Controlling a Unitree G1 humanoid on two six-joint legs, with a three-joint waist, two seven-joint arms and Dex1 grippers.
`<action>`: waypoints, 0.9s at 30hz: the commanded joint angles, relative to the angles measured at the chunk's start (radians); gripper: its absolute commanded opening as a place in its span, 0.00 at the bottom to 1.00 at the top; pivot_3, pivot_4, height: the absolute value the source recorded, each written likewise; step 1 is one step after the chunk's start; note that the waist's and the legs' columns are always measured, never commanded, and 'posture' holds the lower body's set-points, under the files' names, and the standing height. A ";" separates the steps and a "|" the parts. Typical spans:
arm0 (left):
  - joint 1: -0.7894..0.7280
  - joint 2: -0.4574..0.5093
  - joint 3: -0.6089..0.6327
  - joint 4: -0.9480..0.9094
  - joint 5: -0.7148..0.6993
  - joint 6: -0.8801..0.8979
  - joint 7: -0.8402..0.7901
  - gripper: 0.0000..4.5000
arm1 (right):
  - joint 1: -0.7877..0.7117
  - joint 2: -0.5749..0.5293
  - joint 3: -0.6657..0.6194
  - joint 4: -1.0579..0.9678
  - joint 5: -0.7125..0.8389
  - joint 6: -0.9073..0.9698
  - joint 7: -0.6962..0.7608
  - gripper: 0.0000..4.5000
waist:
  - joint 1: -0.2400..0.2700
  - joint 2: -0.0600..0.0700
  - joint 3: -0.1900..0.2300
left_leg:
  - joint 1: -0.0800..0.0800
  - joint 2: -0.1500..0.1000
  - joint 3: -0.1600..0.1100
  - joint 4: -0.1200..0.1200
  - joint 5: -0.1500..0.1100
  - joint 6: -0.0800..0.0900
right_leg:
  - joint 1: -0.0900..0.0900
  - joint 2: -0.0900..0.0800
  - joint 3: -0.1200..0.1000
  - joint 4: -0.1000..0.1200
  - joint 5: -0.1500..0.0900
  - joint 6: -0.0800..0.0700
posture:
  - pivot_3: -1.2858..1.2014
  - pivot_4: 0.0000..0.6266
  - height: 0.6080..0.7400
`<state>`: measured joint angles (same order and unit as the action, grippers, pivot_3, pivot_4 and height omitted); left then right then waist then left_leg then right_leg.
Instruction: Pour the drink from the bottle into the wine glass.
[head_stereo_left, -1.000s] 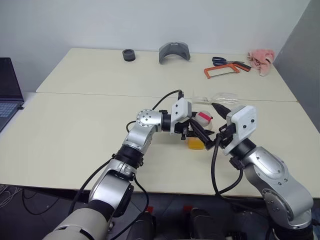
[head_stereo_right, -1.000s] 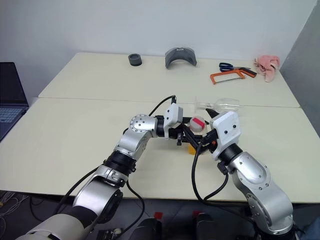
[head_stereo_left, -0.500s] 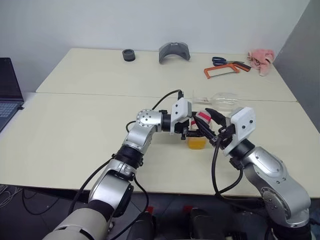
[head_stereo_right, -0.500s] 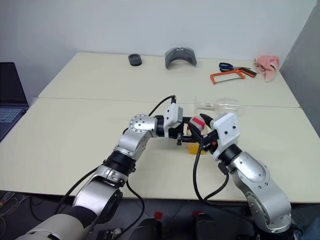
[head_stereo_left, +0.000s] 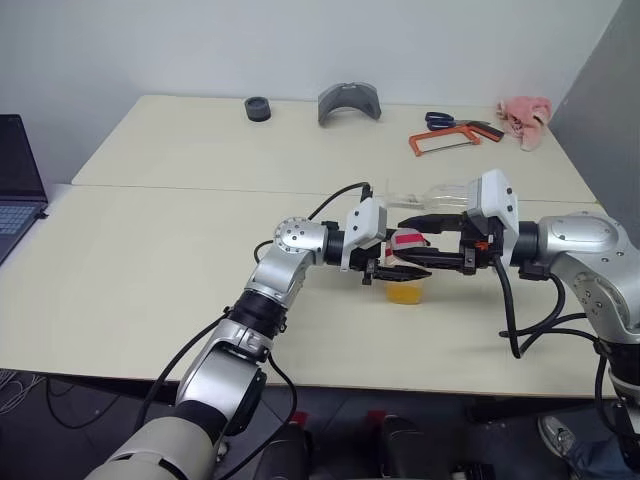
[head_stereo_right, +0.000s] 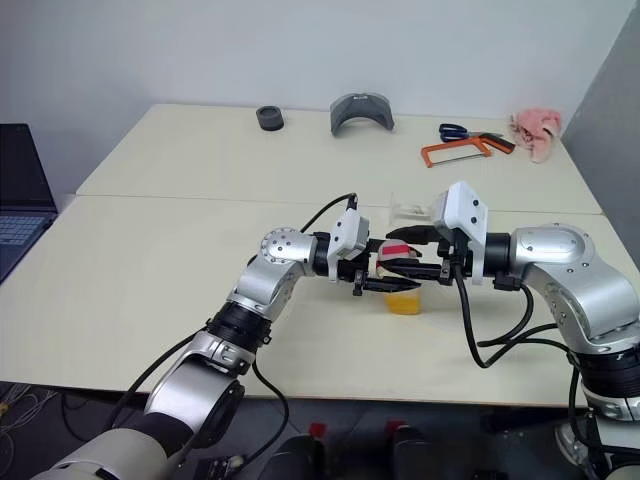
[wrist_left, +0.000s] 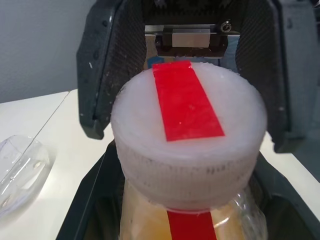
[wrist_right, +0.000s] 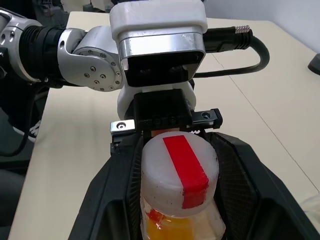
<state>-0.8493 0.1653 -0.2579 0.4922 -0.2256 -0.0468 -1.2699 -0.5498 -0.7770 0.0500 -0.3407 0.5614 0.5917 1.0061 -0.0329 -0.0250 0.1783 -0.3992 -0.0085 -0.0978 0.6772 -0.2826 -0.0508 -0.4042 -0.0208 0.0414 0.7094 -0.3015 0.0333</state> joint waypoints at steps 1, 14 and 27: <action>0.000 0.014 0.055 -0.040 -0.021 -0.001 0.040 0.48 | 0.050 -0.006 -0.107 -0.068 0.042 0.036 -0.065 0.78 | 0.002 0.000 0.000 | 0.000 0.000 -0.001 0.000 0.000 0.000 | 0.000 0.000 0.000 0.000 0.000 0.000 | 0.52 0.24 1.00; -0.041 -0.026 0.060 0.036 -0.005 -0.024 0.048 0.48 | 0.308 0.330 -0.032 -0.502 -0.153 0.128 -0.754 0.93 | -0.003 0.000 0.000 | 0.001 0.000 -0.001 0.000 0.000 -0.001 | 0.000 0.001 0.001 0.003 0.000 0.000 | 0.52 0.24 1.00; -0.064 -0.040 0.058 0.081 0.009 -0.054 0.032 0.48 | 0.296 0.348 0.018 -0.452 -0.262 0.102 -0.758 0.93 | -0.001 0.000 0.000 | 0.000 0.000 -0.001 0.000 0.000 0.000 | 0.000 0.001 0.000 0.002 0.000 0.000 | 0.52 0.24 1.00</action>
<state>-0.8792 0.1320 -0.2085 0.5921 -0.2131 -0.0776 -1.2339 -0.2409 -0.4247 0.0729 -0.7768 0.3044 0.7210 0.2386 -0.0338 -0.0247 0.1782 -0.3989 -0.0090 -0.0992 0.6772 -0.2824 -0.0512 -0.4046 -0.0200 0.0416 0.7112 -0.3016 0.0336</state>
